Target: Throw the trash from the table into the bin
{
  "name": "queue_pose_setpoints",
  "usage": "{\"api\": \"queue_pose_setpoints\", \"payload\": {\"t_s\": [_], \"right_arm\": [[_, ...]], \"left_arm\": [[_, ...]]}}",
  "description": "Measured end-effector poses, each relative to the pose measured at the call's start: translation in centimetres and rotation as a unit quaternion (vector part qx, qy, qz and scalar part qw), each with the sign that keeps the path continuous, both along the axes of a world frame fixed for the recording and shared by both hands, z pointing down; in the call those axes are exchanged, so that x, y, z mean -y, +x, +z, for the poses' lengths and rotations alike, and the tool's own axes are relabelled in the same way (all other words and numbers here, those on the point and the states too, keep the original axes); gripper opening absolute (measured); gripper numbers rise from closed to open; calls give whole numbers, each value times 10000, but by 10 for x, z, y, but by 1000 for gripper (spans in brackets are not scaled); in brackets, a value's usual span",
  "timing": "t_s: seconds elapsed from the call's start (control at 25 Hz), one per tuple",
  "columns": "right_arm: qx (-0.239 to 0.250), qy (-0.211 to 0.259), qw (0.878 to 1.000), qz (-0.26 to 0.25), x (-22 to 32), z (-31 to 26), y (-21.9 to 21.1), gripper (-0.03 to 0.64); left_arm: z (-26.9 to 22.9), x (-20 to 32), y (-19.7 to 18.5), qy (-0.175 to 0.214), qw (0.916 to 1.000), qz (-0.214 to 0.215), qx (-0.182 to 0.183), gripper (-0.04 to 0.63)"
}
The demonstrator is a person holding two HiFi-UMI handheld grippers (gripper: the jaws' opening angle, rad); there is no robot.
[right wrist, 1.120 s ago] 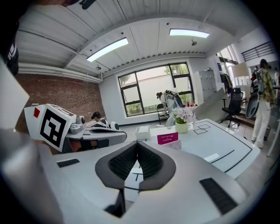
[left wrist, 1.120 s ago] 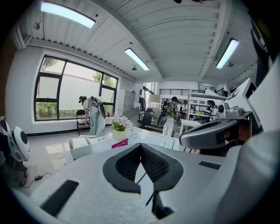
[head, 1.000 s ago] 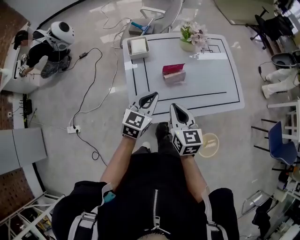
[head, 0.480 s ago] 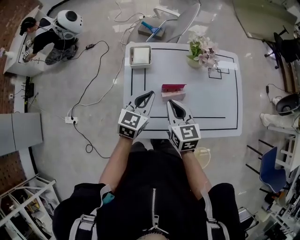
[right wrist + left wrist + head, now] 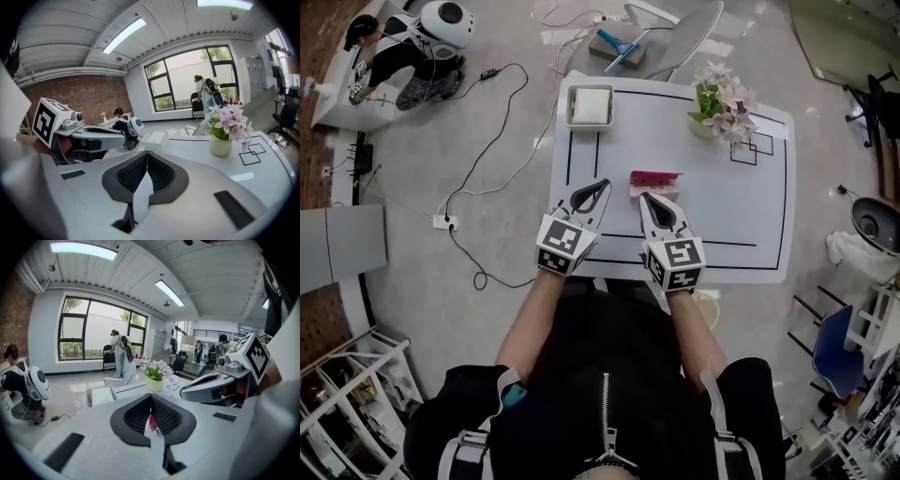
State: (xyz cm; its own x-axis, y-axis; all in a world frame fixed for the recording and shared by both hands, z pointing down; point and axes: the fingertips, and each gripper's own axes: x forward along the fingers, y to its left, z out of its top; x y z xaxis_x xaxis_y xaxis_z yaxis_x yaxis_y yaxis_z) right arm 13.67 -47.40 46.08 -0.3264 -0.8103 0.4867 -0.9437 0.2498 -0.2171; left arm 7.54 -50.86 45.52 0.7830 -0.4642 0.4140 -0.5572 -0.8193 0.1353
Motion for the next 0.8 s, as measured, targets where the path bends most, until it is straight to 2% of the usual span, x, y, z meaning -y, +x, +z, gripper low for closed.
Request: {"api": "queue_pose_setpoints", "payload": {"t_s": [0.16, 0.28, 0.4, 0.56, 0.68, 0.72, 0.8], "right_arm": [[-33, -15, 10000, 39, 4, 5, 1, 9], [-201, 10, 9997, -114, 5, 11, 3, 9], [-513, 6, 9972, -538, 7, 22, 2, 9], [-673, -158, 9914, -1115, 6, 44, 1, 11], [-1125, -202, 9803, -1612, 5, 56, 0, 15], [-1323, -205, 9741, -1822, 5, 60, 0, 38], [-1679, -187, 9595, -2255, 7, 67, -1, 125]], "left_arm": [[-4, 6, 1, 83, 9999, 137, -21, 6], [-10, 9, 0, 110, 9997, 192, -57, 6], [-12, 9, -3, 157, 9996, 207, -52, 6], [-15, 9, -12, 197, 9998, 74, -30, 6], [-9, 3, -21, 177, 9998, 43, 22, 6], [-8, 2, -24, 165, 9999, 10, 45, 6], [-7, 3, -31, 151, 9998, -94, 80, 6]]}}
